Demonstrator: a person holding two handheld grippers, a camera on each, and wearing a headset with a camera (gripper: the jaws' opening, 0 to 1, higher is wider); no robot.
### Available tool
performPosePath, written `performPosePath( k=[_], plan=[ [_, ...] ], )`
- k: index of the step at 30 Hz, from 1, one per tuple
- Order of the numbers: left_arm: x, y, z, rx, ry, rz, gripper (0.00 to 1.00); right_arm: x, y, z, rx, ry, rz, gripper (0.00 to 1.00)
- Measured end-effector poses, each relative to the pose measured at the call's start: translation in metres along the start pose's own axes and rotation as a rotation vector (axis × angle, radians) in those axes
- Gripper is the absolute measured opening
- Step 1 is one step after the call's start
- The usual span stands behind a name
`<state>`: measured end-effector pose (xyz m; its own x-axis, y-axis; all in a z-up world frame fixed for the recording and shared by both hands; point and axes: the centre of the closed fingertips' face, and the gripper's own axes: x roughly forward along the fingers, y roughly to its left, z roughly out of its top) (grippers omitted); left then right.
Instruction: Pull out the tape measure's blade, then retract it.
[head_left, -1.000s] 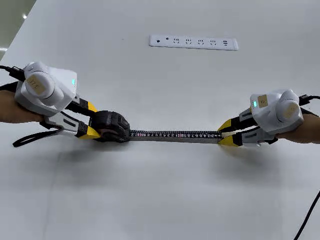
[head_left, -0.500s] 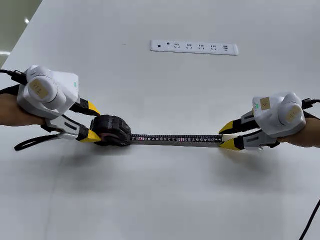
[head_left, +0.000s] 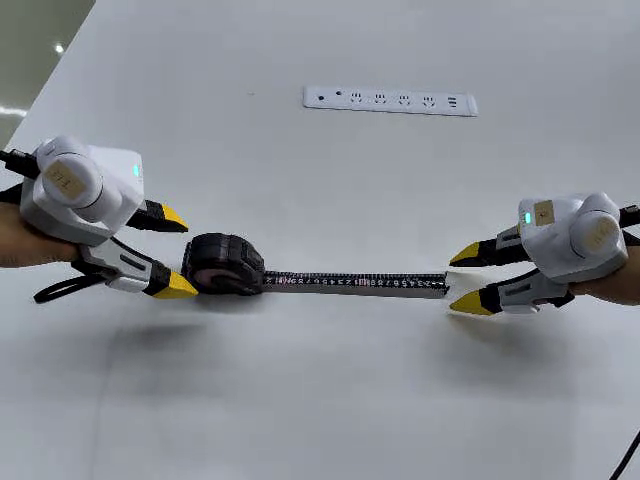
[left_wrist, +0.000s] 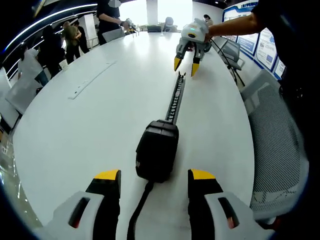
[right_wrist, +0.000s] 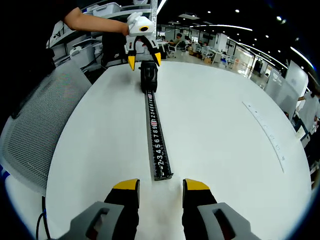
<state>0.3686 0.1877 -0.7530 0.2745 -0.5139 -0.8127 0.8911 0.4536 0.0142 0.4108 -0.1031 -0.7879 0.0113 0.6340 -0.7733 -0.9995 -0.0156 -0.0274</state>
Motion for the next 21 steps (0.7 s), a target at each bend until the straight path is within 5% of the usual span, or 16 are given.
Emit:
performPosePath(
  k=[12,21],
  plan=[
    [-0.005,-0.006,-0.001,-0.109,-0.067,0.070,0.73,-0.008,0.006,0.002,0.066,-0.039,-0.049,0.46],
    [-0.009,-0.014,-0.005,-0.184,-0.116,0.117,0.90,-0.010,0.015,0.003,0.124,-0.063,-0.074,0.70]
  ],
)
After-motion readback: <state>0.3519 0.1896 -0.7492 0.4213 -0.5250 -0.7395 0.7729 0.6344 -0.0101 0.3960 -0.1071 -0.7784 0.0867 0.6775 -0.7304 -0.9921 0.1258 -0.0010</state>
